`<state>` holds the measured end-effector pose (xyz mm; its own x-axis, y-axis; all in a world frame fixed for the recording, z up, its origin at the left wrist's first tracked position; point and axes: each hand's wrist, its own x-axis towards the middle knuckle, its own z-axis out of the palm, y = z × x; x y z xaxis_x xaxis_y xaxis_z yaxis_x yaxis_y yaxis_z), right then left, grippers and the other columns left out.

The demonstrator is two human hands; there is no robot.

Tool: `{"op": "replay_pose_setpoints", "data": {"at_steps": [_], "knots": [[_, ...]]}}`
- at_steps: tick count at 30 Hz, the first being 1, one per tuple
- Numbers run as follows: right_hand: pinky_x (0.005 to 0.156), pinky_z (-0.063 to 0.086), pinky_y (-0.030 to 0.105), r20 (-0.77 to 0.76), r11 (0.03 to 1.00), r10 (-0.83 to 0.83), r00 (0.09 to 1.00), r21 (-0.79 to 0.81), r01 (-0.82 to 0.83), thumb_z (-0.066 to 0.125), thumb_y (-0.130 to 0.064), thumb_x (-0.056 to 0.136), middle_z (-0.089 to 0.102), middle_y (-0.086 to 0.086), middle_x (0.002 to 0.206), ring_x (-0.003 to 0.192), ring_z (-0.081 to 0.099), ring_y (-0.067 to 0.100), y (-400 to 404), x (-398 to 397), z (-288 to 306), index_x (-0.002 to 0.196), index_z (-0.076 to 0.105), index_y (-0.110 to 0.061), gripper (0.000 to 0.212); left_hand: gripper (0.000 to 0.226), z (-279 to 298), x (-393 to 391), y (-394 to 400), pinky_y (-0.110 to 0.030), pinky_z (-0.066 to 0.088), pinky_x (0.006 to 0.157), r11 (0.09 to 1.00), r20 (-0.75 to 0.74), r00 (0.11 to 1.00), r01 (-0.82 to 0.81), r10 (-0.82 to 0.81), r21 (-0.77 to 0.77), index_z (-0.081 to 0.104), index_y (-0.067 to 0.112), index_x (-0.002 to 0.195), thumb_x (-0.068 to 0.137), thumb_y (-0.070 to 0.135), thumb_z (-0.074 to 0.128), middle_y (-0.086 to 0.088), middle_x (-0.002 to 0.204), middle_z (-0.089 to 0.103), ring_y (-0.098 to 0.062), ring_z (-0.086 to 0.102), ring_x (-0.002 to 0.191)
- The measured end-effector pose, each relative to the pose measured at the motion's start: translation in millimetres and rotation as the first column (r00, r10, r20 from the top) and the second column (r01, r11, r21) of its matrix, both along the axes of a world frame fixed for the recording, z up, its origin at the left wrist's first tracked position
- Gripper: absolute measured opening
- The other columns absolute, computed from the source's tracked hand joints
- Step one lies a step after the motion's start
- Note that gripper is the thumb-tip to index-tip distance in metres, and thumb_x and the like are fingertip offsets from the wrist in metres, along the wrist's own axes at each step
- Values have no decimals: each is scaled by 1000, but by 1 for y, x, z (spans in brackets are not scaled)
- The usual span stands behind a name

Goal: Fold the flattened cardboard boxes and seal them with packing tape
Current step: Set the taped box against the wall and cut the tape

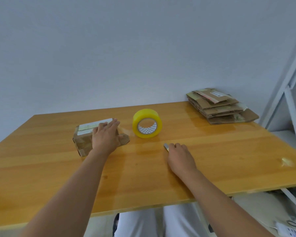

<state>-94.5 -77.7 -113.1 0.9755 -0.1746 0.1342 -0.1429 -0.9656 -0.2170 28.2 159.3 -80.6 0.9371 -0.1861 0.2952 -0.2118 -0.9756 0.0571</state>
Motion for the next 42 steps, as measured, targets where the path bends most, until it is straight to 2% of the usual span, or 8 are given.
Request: {"op": "replay_pose_setpoints", "data": {"at_steps": [8, 13, 16, 20, 23, 32, 39, 42], "knots": [[59, 36, 36, 55, 979, 169, 984, -128, -161, 38, -10, 98, 57, 5, 107, 97, 54, 28, 20, 10, 3, 127, 41, -15, 29, 60, -6, 10, 17, -42, 19, 115, 997, 15, 999, 44, -43, -61, 32, 34, 152, 98, 47, 54, 18, 161, 24, -22, 23, 146], [55, 46, 38, 404, 885, 399, 823, 66, -461, 49, -11, 94, 62, 5, 104, 81, 59, 28, 43, 26, 4, 119, 59, -13, 27, 60, -10, 16, 27, -41, 20, 114, 992, 40, 995, 90, -86, -91, 34, 35, 151, 96, 44, 57, 19, 159, 28, -21, 25, 144], [57, 46, 29, 590, 799, 286, 755, 289, -528, 51, -15, 93, 66, -3, 93, 68, 58, 10, 61, 45, 14, 109, 69, -11, 24, 60, -12, 17, 33, -40, 20, 113, 989, 56, 993, 107, -102, -100, 35, 36, 150, 96, 44, 58, 20, 158, 29, -20, 27, 143], [67, 56, 30, 475, 493, 121, 872, 733, -468, 47, -4, 98, 67, -16, 79, 71, 64, 5, 83, 75, 32, 112, 71, -21, 33, 61, -12, 18, 34, -40, 21, 112, 986, 70, 991, 118, -111, -114, 36, 36, 150, 95, 43, 60, 20, 158, 30, -20, 28, 143], [77, 56, 27, 499, 414, 73, 864, 772, -481, 51, 0, 96, 71, -14, 90, 86, 68, 6, 96, 103, 37, 109, 67, -32, 38, 62, -13, 17, 34, -39, 21, 111, 987, 86, 990, 121, -112, -108, 35, 36, 151, 94, 43, 59, 20, 158, 29, -19, 28, 143], [71, 40, 5, 808, 697, 132, 575, 336, -633, 61, -8, 94, 67, 1, 94, 78, 56, 4, 121, 152, 29, 108, 64, -3, 15, 62, -18, 18, 33, -39, 24, 107, 984, 137, 985, 122, -104, -133, 42, 35, 148, 90, 41, 64, 20, 154, 38, -21, 34, 141], [46, 41, 27, 785, 852, 325, 527, -1, -524, 58, -16, 95, 67, 5, 79, 61, 61, 26, 101, 151, 18, 111, 65, -7, 20, 62, -26, 20, 33, -41, 34, 102, 983, 240, 966, 129, -95, -130, 52, 31, 141, 84, 38, 73, 17, 147, 49, -23, 45, 133], [75, 57, 41, 774, 885, 350, 527, -90, -456, 58, -12, 92, 71, 5, 77, 63, 65, 27, 86, 147, 21, 115, 67, -5, 26, 62, -27, 22, 33, -42, 35, 102, 982, 262, 961, 133, -94, -133, 53, 30, 140, 83, 37, 74, 17, 147, 49, -23, 46, 132]]}}
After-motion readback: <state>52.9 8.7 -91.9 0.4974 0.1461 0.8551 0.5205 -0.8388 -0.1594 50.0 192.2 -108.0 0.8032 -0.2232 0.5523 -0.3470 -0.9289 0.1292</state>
